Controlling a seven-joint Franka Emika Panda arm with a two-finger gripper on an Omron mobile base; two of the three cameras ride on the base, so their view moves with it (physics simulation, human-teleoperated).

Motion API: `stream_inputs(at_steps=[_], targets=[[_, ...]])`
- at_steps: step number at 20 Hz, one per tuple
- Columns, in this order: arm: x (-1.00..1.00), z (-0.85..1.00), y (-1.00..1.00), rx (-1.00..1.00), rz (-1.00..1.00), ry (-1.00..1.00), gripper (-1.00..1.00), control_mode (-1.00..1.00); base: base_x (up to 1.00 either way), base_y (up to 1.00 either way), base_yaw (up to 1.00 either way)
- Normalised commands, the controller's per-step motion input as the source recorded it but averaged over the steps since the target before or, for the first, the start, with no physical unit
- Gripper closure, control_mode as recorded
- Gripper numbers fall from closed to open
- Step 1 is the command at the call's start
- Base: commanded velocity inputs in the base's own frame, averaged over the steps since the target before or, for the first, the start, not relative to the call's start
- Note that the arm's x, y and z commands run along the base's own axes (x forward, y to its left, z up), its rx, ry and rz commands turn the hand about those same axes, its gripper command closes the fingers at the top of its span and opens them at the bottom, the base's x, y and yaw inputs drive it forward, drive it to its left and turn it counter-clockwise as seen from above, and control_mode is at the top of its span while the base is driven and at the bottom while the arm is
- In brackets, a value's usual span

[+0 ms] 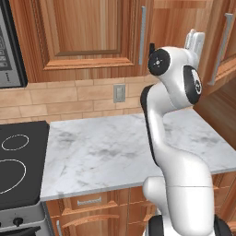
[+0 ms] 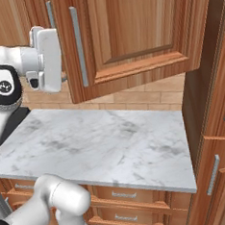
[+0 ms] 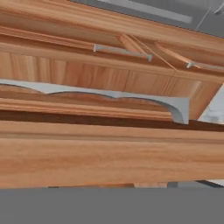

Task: Move the oil and vinegar bottle and shaker from the cabinet to the dining counter.

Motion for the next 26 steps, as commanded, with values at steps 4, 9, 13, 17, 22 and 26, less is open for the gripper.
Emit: stream_inputs(at_steps=[4, 9, 13, 17, 22, 26], targets=[[-0.59, -0.02, -0.22, 0.11, -0.30, -0.01, -1.00, -1.00, 0.00, 0.00, 0.00], [-0.60, -0.02, -0.38, 0.07, -0.25, 0.00, -1.00, -1.00, 0.00, 0.00, 0.00], [-0.61, 0.00, -0.50, 0.04, -0.18, 0.00, -1.00, -1.00, 0.00, 0.00, 0.00], [-0.61, 0.00, -0.54, 0.03, -0.15, 0.00, -1.00, -1.00, 0.00, 0.00, 0.00], [-0.62, 0.00, -0.61, 0.04, -0.09, 0.00, -1.00, -1.00, 0.00, 0.00, 0.00], [-0.60, -0.01, -0.66, 0.05, -0.05, -0.01, -1.00, -1.00, 0.00, 0.00, 0.00]])
